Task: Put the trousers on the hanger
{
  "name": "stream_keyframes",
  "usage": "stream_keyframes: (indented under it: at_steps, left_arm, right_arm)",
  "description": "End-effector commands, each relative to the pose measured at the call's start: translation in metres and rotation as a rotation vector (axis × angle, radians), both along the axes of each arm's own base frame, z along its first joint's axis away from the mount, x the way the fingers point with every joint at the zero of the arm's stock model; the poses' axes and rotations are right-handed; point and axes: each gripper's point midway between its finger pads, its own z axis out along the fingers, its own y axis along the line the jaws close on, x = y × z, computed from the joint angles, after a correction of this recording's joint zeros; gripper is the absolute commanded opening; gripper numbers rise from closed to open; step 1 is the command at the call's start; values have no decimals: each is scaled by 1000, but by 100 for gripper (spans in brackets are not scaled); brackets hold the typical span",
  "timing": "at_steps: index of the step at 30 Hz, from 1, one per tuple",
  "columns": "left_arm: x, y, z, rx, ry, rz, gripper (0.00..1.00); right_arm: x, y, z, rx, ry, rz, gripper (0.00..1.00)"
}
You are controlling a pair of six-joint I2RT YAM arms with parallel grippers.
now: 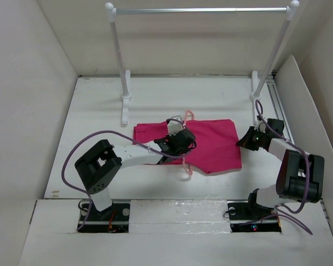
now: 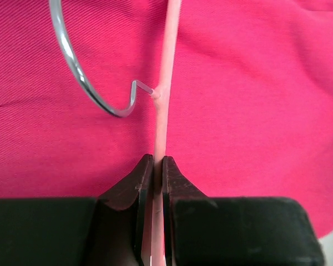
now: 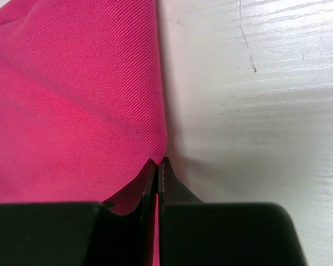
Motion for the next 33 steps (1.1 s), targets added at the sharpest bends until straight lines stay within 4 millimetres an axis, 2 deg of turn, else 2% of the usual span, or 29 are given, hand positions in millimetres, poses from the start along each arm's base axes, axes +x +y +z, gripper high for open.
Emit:
stream_keyframes:
  at_steps: [1, 3, 6, 8, 10, 13, 16, 18, 20, 21, 23, 24, 25, 26, 27, 28, 29, 30, 31, 32, 33]
  left_arm:
    - [12, 39, -19, 108, 10, 109, 0]
    - [13, 45, -30, 131, 36, 131, 0]
    - [15, 47, -26, 140, 26, 142, 0]
    - [14, 37, -9, 116, -11, 122, 0]
    - [12, 19, 23, 71, -69, 86, 0]
    - [5, 2, 56, 38, -125, 39, 0]
    - [-3, -7, 71, 9, -143, 11, 0]
    - [-1, -3, 76, 21, -152, 31, 0]
    - [-2, -7, 87, 18, -164, 28, 0]
    - [-1, -6, 95, 12, -175, 28, 0]
    - [-1, -12, 116, -11, -200, 15, 0]
    - [-1, -12, 126, -9, -212, 3, 0]
    - [1, -17, 147, -36, -229, -1, 0]
    - [1, -17, 157, -38, -235, -2, 0]
    - [1, -14, 165, -13, -238, -14, 0]
    - [3, -18, 189, -41, -265, -17, 0]
    - [3, -19, 198, -44, -272, -23, 0]
    - [3, -17, 208, -40, -277, -28, 0]
    - [3, -20, 237, -63, -305, -48, 0]
    - [3, -19, 234, -48, -297, -50, 0]
    - [2, -20, 242, -55, -302, -57, 0]
  right_arm:
    - [14, -21, 2, -81, -57, -29, 0]
    - [15, -21, 2, -81, -57, -32, 0]
    - [13, -21, -1, -79, -44, -27, 0]
    - [12, -19, -3, -73, -37, -19, 0]
    - [10, -16, -2, -55, -38, -10, 0]
    - [7, -8, 4, -37, -48, 5, 0]
    - [5, 2, 11, -32, -58, 28, 0]
    - [5, 7, 20, -27, -72, 37, 0]
    - [3, 15, 31, -28, -87, 57, 16]
    - [3, 16, 36, -30, -94, 57, 37]
    - [2, 24, 61, -36, -134, 85, 57]
    - [2, 28, 73, -37, -157, 97, 72]
    - [8, 29, 95, -51, -209, 105, 76]
    - [4, 32, 109, -57, -226, 120, 79]
    - [1, 37, 133, -71, -288, 140, 82]
    - [-1, 39, 150, -74, -322, 146, 82]
    - [-4, 45, 174, -75, -369, 172, 82]
    - [-12, 59, 198, -58, -434, 224, 81]
    - [-23, 78, 232, -39, -498, 292, 80]
    - [-26, 87, 233, -32, -500, 321, 80]
    - [-34, 97, 248, -16, -542, 352, 79]
